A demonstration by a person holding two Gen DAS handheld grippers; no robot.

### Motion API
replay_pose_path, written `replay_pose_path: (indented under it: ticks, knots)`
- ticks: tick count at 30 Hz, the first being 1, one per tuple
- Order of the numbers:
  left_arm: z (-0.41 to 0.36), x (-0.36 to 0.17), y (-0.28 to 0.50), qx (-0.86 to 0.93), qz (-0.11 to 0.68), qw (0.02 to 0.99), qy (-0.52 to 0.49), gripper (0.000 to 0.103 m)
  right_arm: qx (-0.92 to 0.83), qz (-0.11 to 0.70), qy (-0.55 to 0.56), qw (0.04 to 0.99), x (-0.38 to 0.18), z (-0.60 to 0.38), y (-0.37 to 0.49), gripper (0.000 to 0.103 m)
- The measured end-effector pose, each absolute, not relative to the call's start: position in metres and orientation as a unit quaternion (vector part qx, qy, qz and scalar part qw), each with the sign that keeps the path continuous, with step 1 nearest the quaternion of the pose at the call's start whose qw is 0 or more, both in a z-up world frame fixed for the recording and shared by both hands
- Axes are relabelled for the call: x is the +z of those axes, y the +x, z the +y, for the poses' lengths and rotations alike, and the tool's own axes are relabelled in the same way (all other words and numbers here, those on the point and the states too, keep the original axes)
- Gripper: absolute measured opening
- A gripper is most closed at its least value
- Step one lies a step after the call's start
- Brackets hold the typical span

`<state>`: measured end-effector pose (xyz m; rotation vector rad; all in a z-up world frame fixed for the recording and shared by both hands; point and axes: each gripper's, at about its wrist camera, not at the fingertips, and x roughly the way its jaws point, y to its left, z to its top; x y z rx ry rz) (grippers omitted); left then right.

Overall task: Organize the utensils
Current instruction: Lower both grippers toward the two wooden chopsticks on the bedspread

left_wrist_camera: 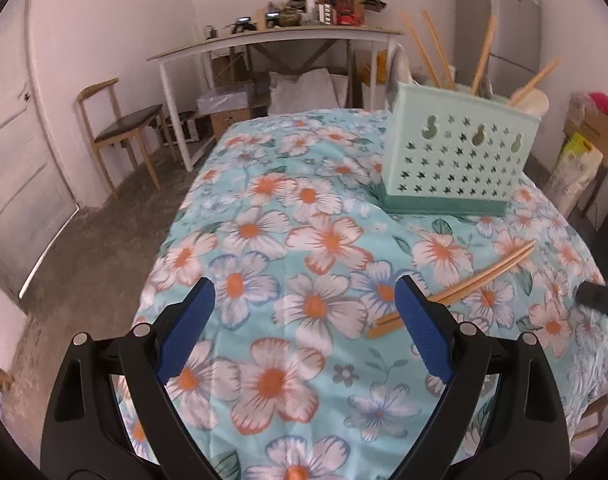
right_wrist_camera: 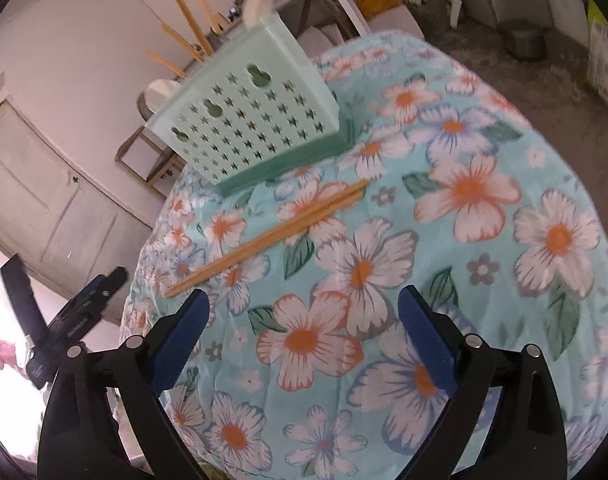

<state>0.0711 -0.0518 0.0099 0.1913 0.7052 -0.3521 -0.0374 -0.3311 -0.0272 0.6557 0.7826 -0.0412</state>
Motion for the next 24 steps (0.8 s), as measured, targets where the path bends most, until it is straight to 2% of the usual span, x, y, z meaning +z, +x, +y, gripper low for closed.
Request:
replay_pose_path:
  ticks: [5, 18, 24]
  knots:
    - [-0.077, 0.004, 0.082, -0.18, 0.343, 0.915, 0.114, 0.087, -0.014, 0.362, 0.282, 0.888, -0.02, -0.327, -0.033, 0.082]
    - [-0.125, -0.038, 0.082, -0.222, 0.367, 0.885, 0.182, 0.087, -0.045, 0.35, 0.28, 0.893, -0.022, -0.344, -0.042, 0.082]
    - [-0.115, -0.041, 0.092, -0.246, 0.417, 0.865, 0.132, 0.088, -0.045, 0.358, 0.294, 0.885, -0.029, -0.346, -0.036, 0.082]
